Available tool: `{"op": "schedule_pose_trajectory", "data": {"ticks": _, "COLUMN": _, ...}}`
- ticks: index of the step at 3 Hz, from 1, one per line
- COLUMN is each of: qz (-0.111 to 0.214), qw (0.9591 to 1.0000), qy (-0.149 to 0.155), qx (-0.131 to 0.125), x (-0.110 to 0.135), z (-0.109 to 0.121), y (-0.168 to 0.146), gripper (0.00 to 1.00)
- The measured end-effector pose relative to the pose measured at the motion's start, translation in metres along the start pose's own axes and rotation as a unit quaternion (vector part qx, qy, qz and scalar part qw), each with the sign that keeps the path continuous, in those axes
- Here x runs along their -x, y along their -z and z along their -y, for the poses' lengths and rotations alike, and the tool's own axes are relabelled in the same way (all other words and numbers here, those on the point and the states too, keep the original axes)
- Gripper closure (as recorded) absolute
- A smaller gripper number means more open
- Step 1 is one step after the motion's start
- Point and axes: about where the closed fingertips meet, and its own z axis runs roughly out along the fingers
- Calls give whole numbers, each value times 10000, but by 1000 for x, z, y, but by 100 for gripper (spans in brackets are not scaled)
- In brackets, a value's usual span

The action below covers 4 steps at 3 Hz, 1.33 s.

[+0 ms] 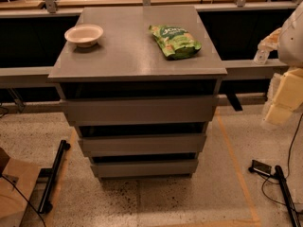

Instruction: Open middle drawer

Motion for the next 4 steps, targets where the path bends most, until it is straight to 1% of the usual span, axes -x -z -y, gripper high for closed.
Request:
{"op": "schedule_pose_trajectory", "data": {"ticks": 1, "qz": 0, "qw": 10000, "qy": 0, "qx": -1, "x": 0, "z": 0, "y": 0, "gripper": 0}}
{"op": "schedule_pose_trajectory", "data": {"ticks": 2, "qz": 122, "qw": 9999, "qy": -9, "qx": -91, "x": -1, "z": 2, "y": -9, "gripper": 0}}
{"op": "schedule_pose_trajectory", "data": {"ticks": 3, "qz": 446, "qw": 9985, "qy": -117, "qx": -304, "x": -2, "z": 12, "y": -35, "gripper": 0}}
{"op": "schedule_pose_trajectory", "data": {"ticks": 4, "qz": 446, "qw": 9985, "qy": -117, "qx": -305, "x": -2, "z": 12, "y": -35, "gripper": 0}}
